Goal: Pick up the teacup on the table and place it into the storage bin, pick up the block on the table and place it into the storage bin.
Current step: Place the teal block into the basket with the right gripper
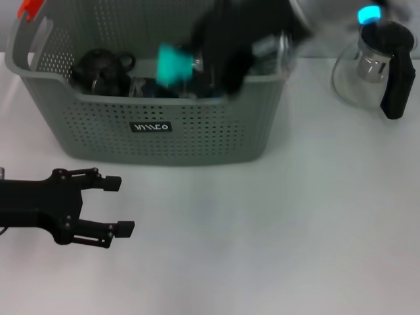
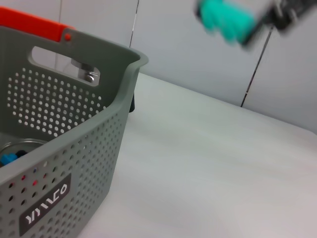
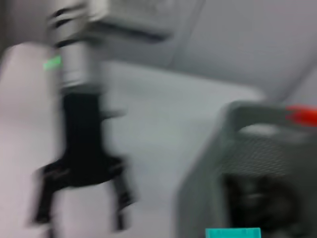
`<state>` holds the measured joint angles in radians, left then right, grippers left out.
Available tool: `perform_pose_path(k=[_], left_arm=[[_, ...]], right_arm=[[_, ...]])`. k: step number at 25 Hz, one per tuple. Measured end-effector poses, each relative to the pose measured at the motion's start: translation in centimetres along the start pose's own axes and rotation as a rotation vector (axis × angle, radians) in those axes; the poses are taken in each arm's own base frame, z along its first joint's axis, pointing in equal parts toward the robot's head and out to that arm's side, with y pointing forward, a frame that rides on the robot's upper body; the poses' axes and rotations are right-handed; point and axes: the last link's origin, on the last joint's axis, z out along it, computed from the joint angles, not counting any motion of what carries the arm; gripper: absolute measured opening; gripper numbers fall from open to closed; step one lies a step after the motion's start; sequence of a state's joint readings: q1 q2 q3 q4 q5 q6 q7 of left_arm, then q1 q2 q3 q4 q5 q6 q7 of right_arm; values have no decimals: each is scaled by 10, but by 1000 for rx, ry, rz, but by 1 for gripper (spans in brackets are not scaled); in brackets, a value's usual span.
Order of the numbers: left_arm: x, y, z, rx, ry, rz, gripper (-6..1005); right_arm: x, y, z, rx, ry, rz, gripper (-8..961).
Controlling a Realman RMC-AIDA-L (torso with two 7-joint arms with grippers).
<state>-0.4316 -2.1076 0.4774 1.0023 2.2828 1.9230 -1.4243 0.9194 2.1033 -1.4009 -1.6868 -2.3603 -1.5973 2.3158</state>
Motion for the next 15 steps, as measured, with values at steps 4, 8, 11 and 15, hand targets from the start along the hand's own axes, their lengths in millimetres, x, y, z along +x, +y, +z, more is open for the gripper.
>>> perform_pose_path(k=[4,8,11,15], left_arm=[[0,1,2,-5,1,17,932],[1,0,3,-9,2,24,932],[3,0,3,-12,2,30,932],[5,-1,4,-13,1,37,932]], right_arm=[[-7,-27,3,141,-45,29,436],[-1,-49,13,199,-65,90,436],[12,-62,26,226,-37,140,436],[29,-73,39,250,-19,199,437]])
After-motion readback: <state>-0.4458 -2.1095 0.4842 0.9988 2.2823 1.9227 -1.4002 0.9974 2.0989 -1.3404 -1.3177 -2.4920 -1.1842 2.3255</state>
